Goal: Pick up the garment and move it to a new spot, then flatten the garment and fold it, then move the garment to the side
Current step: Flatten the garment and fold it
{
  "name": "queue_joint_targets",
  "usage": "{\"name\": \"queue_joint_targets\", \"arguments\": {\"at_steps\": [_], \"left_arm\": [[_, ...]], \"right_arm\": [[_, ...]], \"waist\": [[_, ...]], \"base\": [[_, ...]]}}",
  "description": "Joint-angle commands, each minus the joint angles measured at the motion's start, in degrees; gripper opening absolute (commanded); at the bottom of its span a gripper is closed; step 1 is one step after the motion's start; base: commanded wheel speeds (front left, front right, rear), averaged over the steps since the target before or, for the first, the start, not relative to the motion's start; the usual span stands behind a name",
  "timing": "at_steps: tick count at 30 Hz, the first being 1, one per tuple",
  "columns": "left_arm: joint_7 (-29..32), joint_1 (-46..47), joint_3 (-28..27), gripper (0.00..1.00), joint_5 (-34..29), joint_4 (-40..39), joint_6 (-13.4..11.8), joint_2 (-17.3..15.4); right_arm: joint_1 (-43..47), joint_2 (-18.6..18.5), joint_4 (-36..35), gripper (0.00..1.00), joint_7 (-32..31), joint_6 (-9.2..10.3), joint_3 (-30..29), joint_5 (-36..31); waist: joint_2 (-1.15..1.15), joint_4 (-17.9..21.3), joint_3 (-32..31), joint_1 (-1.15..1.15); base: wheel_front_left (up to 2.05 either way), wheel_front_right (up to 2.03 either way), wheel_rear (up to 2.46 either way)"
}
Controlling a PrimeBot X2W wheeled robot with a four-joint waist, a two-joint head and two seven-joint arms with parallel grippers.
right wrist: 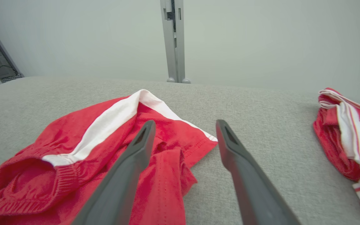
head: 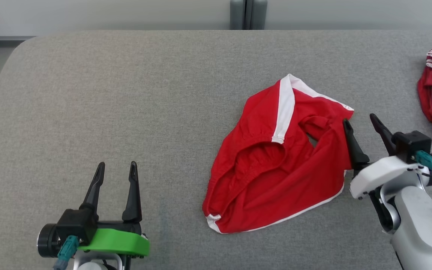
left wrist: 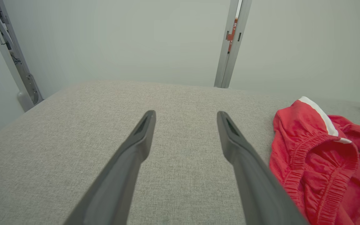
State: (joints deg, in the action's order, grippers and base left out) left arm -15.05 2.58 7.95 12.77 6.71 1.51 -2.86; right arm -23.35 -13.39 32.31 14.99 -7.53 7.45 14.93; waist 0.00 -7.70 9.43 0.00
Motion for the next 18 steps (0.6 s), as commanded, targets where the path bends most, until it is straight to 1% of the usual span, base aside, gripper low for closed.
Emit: {"name": "queue_joint_targets", "arguments": {"at_steps": [1, 6, 10, 14, 18], "left_arm": [[-0.2, -0.5, -0.3, 1.00, -0.8, -0.1, 0.2, -0.1], [-0.1, -1.1, -0.9, 1.00, -1.1, -0.1, 0.4, -0.1], [-0.1, -1.3, -0.9, 1.00, -1.2, 0.0, 0.6, -0.1], [-0.1, -1.5, -1.0, 1.00, -1.2, 0.0, 0.8, -0.1], [-0.1, -1.3, -0.8, 1.00, -1.3, 0.1, 1.1, -0.1]], "right_arm": [[2.7, -0.4, -2.1, 1.00, 0.2, 0.10, -0.7, -0.2], [10.1, -1.3, -9.6, 1.00, 0.2, 0.10, -2.9, -0.4], [15.5, -1.3, -12.5, 1.00, 0.2, 0.10, -3.2, -0.5], [18.7, -0.7, -13.5, 1.00, 0.2, 0.10, -3.3, -0.6], [18.3, -0.7, -12.1, 1.00, 0.2, 0.10, -3.0, -1.0]], "waist": [[0.00, 1.1, -0.8, 0.00], [0.00, 2.2, -1.6, 0.00], [0.00, 2.4, -2.1, 0.00], [0.00, 2.6, -2.3, 0.00], [0.00, 2.3, -2.1, 0.00]], "base": [[0.00, 0.00, 0.00], [0.00, 0.00, 0.00], [0.00, 0.00, 0.00], [0.00, 0.00, 0.00], [0.00, 0.00, 0.00]]}}
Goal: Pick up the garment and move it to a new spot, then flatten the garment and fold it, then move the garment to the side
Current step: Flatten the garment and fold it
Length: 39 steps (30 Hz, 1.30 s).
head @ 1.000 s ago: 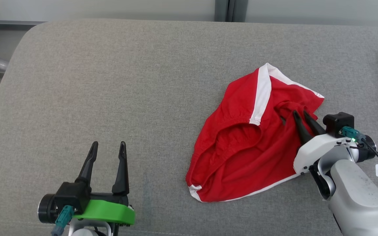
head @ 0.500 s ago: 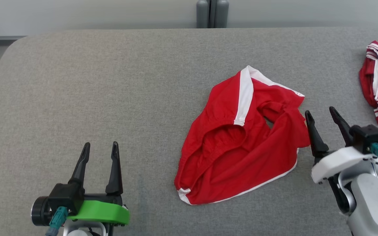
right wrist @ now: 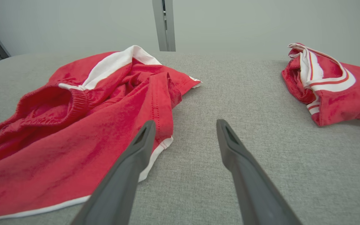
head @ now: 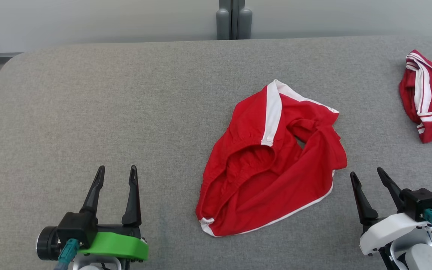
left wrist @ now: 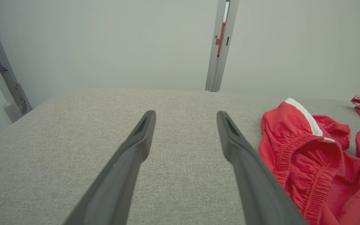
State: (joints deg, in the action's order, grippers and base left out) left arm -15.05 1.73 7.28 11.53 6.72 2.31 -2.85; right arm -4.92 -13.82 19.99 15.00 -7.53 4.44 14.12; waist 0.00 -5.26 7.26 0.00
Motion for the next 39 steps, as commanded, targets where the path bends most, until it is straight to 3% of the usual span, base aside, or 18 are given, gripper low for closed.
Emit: {"name": "queue_joint_targets", "arguments": {"at_steps": [1, 18, 19, 21, 22, 28, 39], "left_arm": [[-0.1, -0.3, -0.1, 1.00, -0.1, 0.1, 0.3, -0.1], [-0.1, 1.4, 0.6, 1.00, -0.3, 0.0, 0.5, -0.1], [-0.1, 1.6, 0.8, 1.00, -0.2, 0.0, 0.4, -0.1], [-0.1, 1.7, 0.9, 1.00, 0.0, 0.0, 0.3, -0.1], [-0.1, 1.8, 0.9, 1.00, 0.1, 0.0, 0.2, -0.1], [-0.1, 1.4, 0.8, 1.00, 0.2, 0.2, -0.3, -0.1], [-0.1, -0.9, 0.0, 1.00, 0.7, -0.2, -0.5, -0.1]], "right_arm": [[-0.7, -0.5, 0.8, 1.00, 0.2, 0.10, 0.1, -0.1], [-14.0, -1.8, 20.3, 1.00, 0.0, 0.10, 8.0, -0.9], [-15.0, -1.7, 22.4, 0.92, 0.0, 0.10, 9.2, -0.3], [-16.0, -1.7, 23.9, 0.36, 0.0, 0.10, 10.1, 0.5], [-16.3, -1.7, 24.6, 0.00, 0.0, 0.10, 10.5, 0.9], [-16.1, -1.8, 25.3, 0.00, 0.1, 0.12, 10.9, 3.4], [-2.7, -0.8, 13.8, 0.00, 0.2, 0.11, 3.9, 4.9]], "waist": [[0.00, -0.3, 0.2, 0.00], [0.00, -3.4, 3.2, 0.00], [0.00, -3.6, 3.3, 0.00], [0.00, -3.8, 3.5, 0.00], [0.00, -3.9, 3.5, 0.00], [0.00, -3.5, 2.8, 0.00], [0.00, -0.4, 0.3, 0.00]], "base": [[0.00, 0.00, 0.00], [0.00, 0.00, 0.00], [0.00, 0.00, 0.00], [0.00, 0.00, 0.00], [0.00, 0.00, 0.00], [0.00, 0.00, 0.00], [0.00, 0.00, 0.00]]}}
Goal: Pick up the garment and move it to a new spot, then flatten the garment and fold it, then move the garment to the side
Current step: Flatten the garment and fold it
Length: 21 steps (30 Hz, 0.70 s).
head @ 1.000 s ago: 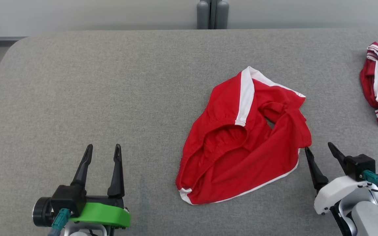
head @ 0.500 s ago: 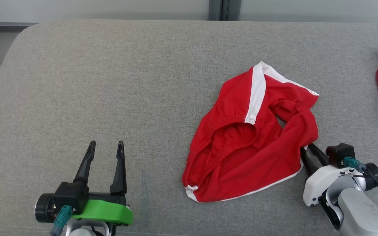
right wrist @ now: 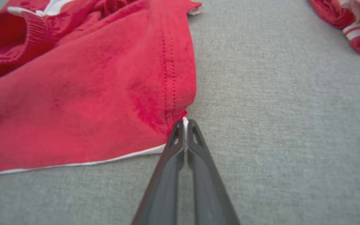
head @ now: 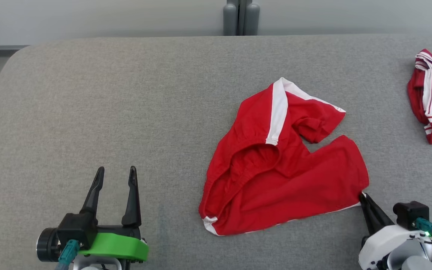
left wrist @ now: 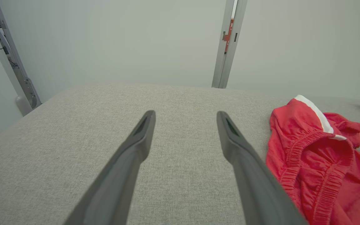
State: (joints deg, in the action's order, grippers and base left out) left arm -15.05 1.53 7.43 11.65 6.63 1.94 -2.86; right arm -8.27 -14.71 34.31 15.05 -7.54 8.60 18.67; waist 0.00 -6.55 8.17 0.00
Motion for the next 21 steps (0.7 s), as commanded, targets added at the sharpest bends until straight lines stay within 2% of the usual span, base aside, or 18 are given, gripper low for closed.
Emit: {"name": "queue_joint_targets", "arguments": {"at_steps": [1, 6, 7, 8, 9, 21], "left_arm": [[-0.1, -0.7, -0.2, 1.00, 0.5, -0.2, -0.1, -0.1], [-0.1, -0.5, -0.5, 1.00, 0.3, -0.2, 0.0, -0.1], [-0.1, -0.6, -0.6, 1.00, 0.3, -0.2, 0.0, -0.1], [-0.1, -0.7, -0.7, 1.00, 0.2, -0.2, 0.1, -0.1], [-0.1, -0.8, -0.7, 1.00, 0.2, -0.2, 0.1, -0.1], [-0.1, -2.4, -1.9, 1.00, -0.7, -0.2, 0.8, -0.1]], "right_arm": [[1.7, 0.3, -1.5, 0.00, 0.1, 0.12, -0.8, 0.3], [5.9, 1.5, -6.9, 0.00, 0.1, 0.12, -4.0, -0.4], [6.5, 1.9, -8.0, 0.30, -0.1, 0.12, -4.7, -0.6], [7.0, 2.0, -8.9, 0.81, -0.3, 0.12, -5.4, -0.8], [7.2, 2.1, -9.5, 1.00, -0.3, 0.12, -6.0, -0.9], [8.4, 4.5, -21.3, 1.00, 0.1, 0.11, -9.2, -5.2]], "waist": [[0.00, 1.1, -0.6, 0.00], [0.00, 2.1, -0.9, 0.00], [0.00, 2.3, -1.1, 0.00], [0.00, 2.5, -1.2, 0.00], [0.00, 2.5, -1.3, 0.00], [0.00, 2.7, -3.5, 0.00]], "base": [[0.00, 0.00, 0.00], [0.00, 0.00, 0.00], [0.00, 0.00, 0.00], [0.00, 0.00, 0.00], [0.00, 0.00, 0.00], [0.00, 0.00, 0.00]]}}
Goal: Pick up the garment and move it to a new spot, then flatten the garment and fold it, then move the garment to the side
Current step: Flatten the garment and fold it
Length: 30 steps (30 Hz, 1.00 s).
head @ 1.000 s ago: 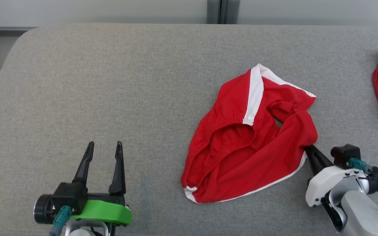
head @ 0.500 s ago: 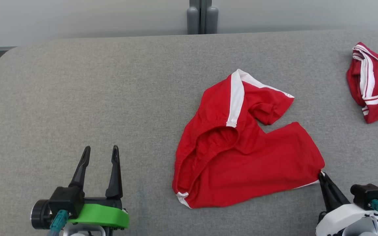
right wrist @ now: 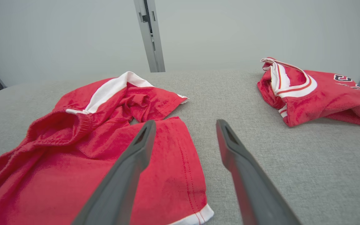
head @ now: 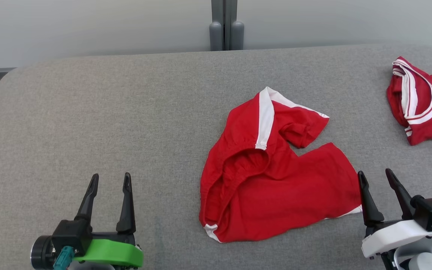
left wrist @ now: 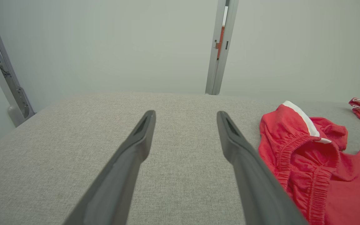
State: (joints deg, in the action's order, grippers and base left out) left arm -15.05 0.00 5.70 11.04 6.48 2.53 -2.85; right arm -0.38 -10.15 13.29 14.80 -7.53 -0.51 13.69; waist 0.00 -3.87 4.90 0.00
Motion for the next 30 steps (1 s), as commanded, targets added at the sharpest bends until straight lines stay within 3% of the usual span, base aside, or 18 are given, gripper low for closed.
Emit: {"name": "queue_joint_targets", "arguments": {"at_steps": [1, 13, 30], "left_arm": [[-0.1, -0.9, -0.3, 1.00, -0.2, -0.1, 0.3, -0.1], [-0.1, -2.1, -1.4, 1.00, -1.2, 0.1, 1.1, -0.1], [-0.1, -4.1, -3.1, 1.00, -1.7, 0.2, 1.9, -0.1]], "right_arm": [[0.6, 0.1, -1.4, 1.00, 0.3, 0.10, -0.1, -0.6], [3.8, 2.5, -10.7, 1.00, 0.4, 0.10, 0.9, -2.2], [8.2, 5.2, -14.6, 1.00, -0.8, 0.10, 1.8, -3.3]], "waist": [[0.00, 0.1, -0.4, 0.00], [0.00, 0.1, -3.0, 0.00], [0.00, 0.1, -6.0, 0.00]], "base": [[0.00, 0.00, 0.00], [0.00, 0.00, 0.00], [0.00, 0.00, 0.00]]}}
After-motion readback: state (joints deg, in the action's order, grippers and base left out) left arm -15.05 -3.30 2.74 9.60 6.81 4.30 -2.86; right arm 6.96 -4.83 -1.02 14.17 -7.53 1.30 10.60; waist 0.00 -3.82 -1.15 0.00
